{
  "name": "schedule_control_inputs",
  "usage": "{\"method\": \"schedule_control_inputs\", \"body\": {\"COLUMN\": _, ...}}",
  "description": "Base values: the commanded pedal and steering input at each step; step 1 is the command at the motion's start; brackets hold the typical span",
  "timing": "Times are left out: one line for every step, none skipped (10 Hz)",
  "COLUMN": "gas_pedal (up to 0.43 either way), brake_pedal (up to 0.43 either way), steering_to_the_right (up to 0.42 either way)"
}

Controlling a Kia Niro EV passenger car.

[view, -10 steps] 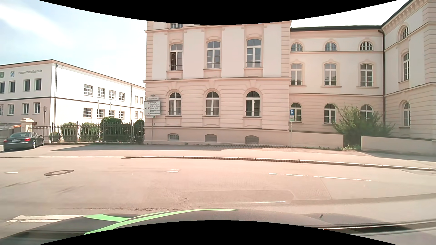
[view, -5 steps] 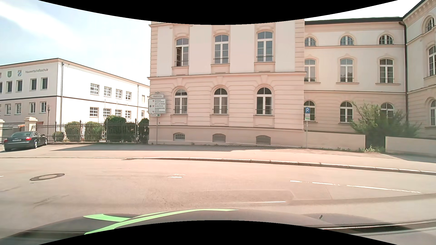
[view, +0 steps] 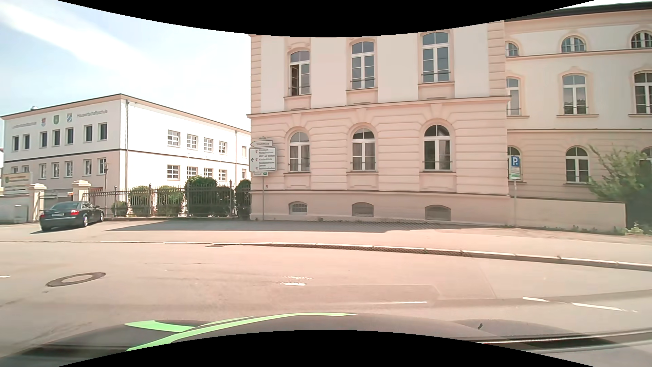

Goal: Follow the waypoints while adhering to traffic rules and regulations

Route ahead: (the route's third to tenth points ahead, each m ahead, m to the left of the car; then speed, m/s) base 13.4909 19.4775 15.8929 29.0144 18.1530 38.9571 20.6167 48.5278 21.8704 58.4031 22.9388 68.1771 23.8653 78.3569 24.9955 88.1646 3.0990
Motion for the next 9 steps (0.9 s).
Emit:
{"method": "schedule_control_inputs", "body": {"gas_pedal": 0.150, "brake_pedal": 0.000, "steering_to_the_right": -0.442}}
{"method": "schedule_control_inputs", "body": {"gas_pedal": 0.150, "brake_pedal": 0.000, "steering_to_the_right": -0.455}}
{"method": "schedule_control_inputs", "body": {"gas_pedal": 0.150, "brake_pedal": 0.000, "steering_to_the_right": -0.463}}
{"method": "schedule_control_inputs", "body": {"gas_pedal": 0.150, "brake_pedal": 0.000, "steering_to_the_right": -0.468}}
{"method": "schedule_control_inputs", "body": {"gas_pedal": 0.150, "brake_pedal": 0.000, "steering_to_the_right": -0.468}}
{"method": "schedule_control_inputs", "body": {"gas_pedal": 0.150, "brake_pedal": 0.000, "steering_to_the_right": -0.467}}
{"method": "schedule_control_inputs", "body": {"gas_pedal": 0.150, "brake_pedal": 0.000, "steering_to_the_right": -0.466}}
{"method": "schedule_control_inputs", "body": {"gas_pedal": 0.150, "brake_pedal": 0.000, "steering_to_the_right": -0.465}}
{"method": "schedule_control_inputs", "body": {"gas_pedal": 0.150, "brake_pedal": 0.000, "steering_to_the_right": -0.463}}
